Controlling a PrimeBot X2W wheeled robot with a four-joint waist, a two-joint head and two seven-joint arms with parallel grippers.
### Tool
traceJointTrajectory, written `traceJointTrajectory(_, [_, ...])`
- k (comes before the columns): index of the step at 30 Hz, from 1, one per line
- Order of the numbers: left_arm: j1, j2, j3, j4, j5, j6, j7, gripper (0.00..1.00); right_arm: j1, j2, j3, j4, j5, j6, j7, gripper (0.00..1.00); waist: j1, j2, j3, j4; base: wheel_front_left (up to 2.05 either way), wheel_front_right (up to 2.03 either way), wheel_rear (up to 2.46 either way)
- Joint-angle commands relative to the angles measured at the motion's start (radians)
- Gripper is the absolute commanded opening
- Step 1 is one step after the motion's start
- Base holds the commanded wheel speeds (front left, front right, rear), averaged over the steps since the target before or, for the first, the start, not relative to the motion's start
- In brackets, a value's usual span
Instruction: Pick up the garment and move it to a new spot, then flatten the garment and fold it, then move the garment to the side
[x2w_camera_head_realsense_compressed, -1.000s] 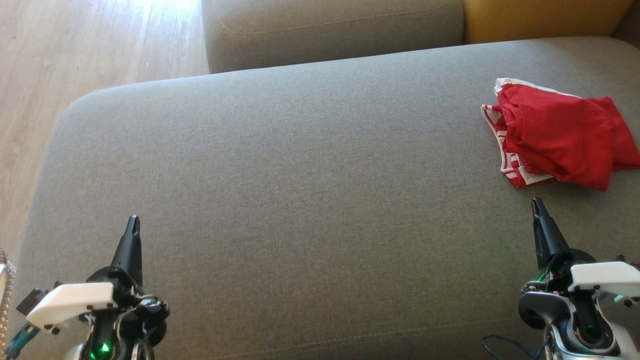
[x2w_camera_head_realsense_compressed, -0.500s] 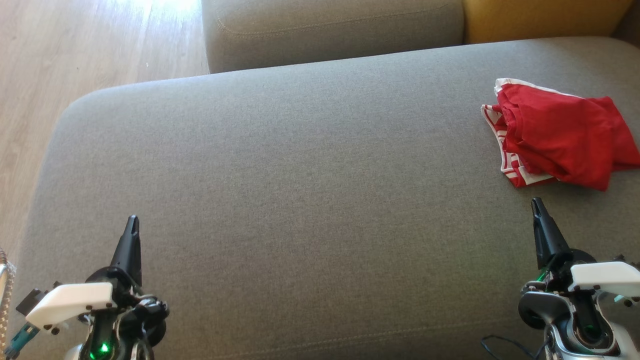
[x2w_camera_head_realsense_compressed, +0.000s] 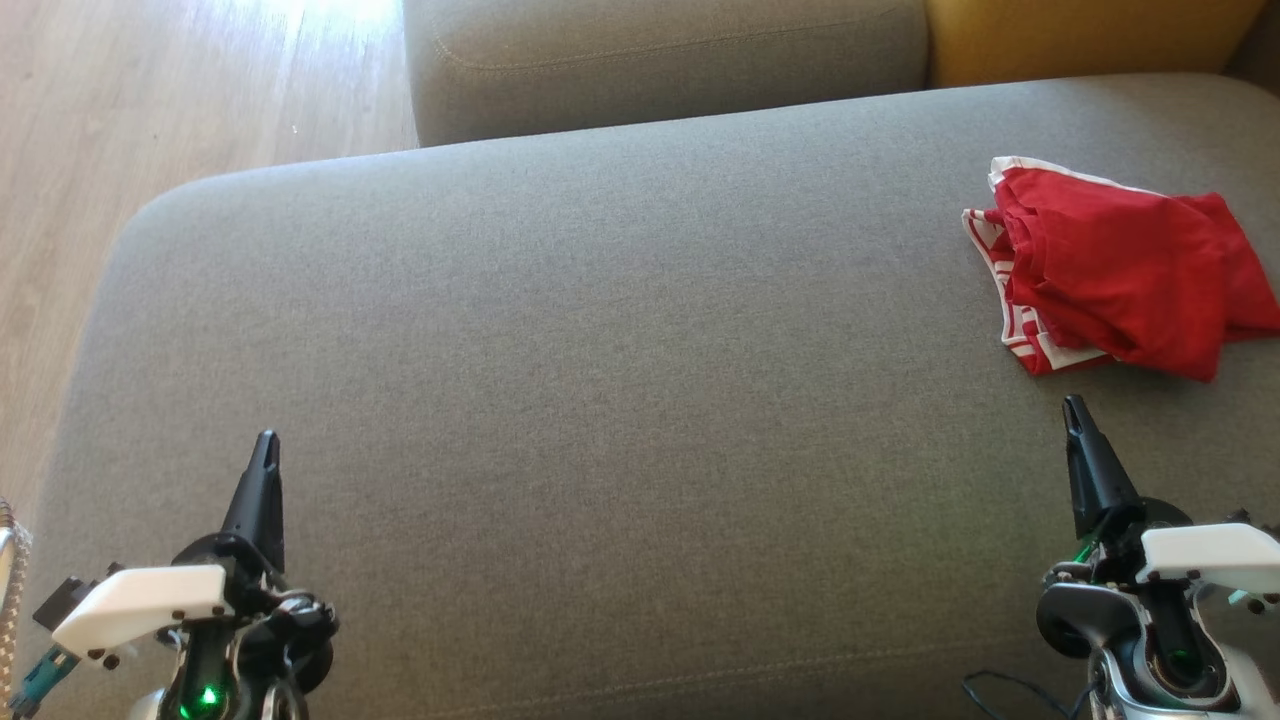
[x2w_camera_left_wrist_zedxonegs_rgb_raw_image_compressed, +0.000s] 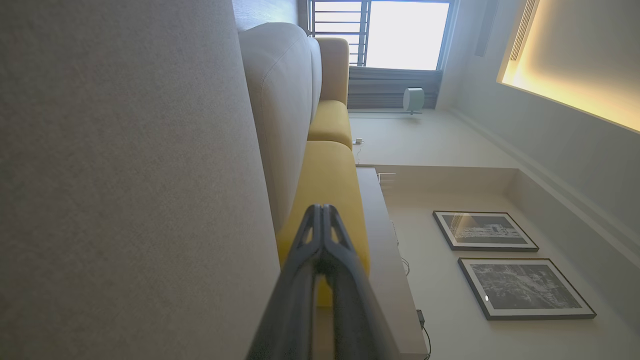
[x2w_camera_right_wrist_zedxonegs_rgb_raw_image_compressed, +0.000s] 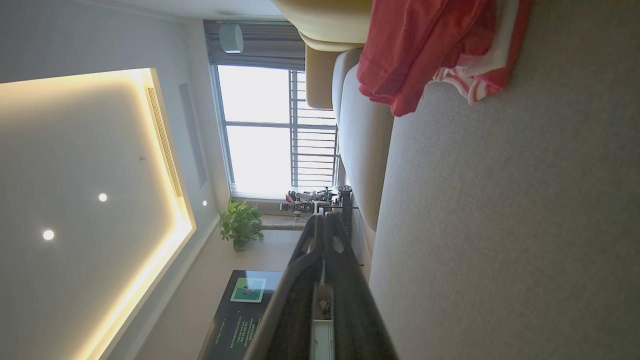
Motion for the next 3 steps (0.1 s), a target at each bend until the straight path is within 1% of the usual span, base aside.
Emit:
traceJointTrajectory(1, [-0.05,0.011,0.039,-0.026,0.007,-0.007,0.006,0.0,-0.02,0.0,0.017,-0.032,0.006,0.0,0.006,0.0,0.0,0.0,0.0,0.0,0.0,0.0,0.0])
traceJointTrajectory(3, [-0.05,0.01,0.04,-0.026,0.008,-0.007,0.006,0.0,-0.02,0.0,0.017,-0.032,0.006,0.0,0.006,0.0,0.0,0.0,0.0,0.0,0.0,0.0,0.0])
